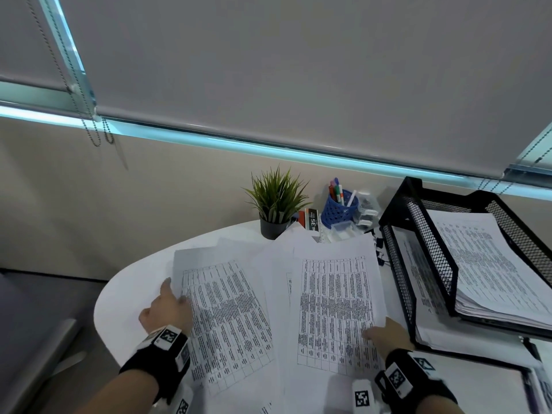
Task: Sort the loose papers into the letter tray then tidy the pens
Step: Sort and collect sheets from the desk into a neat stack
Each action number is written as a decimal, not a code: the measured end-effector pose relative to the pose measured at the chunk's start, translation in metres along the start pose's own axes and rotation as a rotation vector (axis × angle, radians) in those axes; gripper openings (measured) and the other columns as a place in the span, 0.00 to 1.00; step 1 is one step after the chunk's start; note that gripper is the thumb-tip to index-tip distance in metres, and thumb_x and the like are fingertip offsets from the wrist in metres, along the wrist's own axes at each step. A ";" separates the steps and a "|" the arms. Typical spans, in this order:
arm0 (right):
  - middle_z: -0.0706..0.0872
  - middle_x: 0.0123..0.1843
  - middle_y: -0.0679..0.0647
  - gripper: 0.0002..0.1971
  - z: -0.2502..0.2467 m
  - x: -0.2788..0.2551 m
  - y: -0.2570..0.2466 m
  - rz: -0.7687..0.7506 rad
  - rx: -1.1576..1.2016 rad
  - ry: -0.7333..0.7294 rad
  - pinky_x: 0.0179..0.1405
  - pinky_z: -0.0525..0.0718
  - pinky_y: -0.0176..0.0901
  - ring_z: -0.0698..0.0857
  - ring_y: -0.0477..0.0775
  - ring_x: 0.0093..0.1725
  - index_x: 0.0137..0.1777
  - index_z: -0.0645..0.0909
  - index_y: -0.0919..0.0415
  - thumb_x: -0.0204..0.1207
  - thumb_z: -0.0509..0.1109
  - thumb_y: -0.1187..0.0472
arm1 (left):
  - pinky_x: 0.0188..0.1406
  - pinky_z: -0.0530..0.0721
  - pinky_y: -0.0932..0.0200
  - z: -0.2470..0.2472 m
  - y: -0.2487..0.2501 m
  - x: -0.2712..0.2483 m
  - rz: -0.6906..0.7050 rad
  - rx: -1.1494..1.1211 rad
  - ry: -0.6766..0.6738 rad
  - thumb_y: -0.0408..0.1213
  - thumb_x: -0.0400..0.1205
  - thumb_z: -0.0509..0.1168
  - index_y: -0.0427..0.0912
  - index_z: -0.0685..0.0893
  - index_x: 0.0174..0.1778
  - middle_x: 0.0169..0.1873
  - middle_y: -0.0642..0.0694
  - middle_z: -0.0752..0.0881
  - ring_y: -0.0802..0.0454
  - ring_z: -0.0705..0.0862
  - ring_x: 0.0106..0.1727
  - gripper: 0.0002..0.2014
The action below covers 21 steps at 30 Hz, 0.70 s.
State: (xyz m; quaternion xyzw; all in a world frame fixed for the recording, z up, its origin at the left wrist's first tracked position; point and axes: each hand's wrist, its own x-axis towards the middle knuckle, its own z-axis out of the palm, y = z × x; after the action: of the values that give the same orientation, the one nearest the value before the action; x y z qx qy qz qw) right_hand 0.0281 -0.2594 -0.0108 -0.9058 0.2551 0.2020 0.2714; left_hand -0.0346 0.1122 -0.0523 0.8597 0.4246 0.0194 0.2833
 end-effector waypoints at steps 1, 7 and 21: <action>0.76 0.71 0.66 0.28 0.000 0.000 0.000 -0.002 -0.016 0.006 0.65 0.75 0.51 0.75 0.65 0.69 0.74 0.68 0.70 0.75 0.69 0.62 | 0.66 0.64 0.50 0.000 0.001 0.001 0.025 0.065 -0.022 0.38 0.83 0.53 0.44 0.73 0.68 0.56 0.40 0.86 0.43 0.81 0.60 0.17; 0.86 0.48 0.61 0.12 0.000 0.003 0.005 -0.093 0.179 -0.039 0.48 0.79 0.47 0.81 0.57 0.45 0.53 0.80 0.69 0.71 0.74 0.68 | 0.71 0.60 0.49 0.005 0.009 -0.004 0.231 0.241 -0.052 0.43 0.85 0.48 0.50 0.80 0.57 0.52 0.52 0.85 0.54 0.80 0.60 0.16; 0.84 0.55 0.66 0.09 0.012 -0.020 0.008 -0.205 0.322 -0.173 0.38 0.75 0.37 0.81 0.53 0.44 0.47 0.77 0.63 0.73 0.68 0.76 | 0.71 0.72 0.47 0.048 0.040 -0.017 0.090 -0.367 -0.582 0.46 0.83 0.62 0.34 0.70 0.74 0.70 0.34 0.76 0.38 0.75 0.70 0.27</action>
State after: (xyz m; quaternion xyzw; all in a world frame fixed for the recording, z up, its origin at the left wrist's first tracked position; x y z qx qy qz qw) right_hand 0.0054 -0.2510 -0.0133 -0.8512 0.1664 0.2071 0.4526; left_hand -0.0037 0.0581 -0.0688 0.7817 0.2772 -0.1379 0.5414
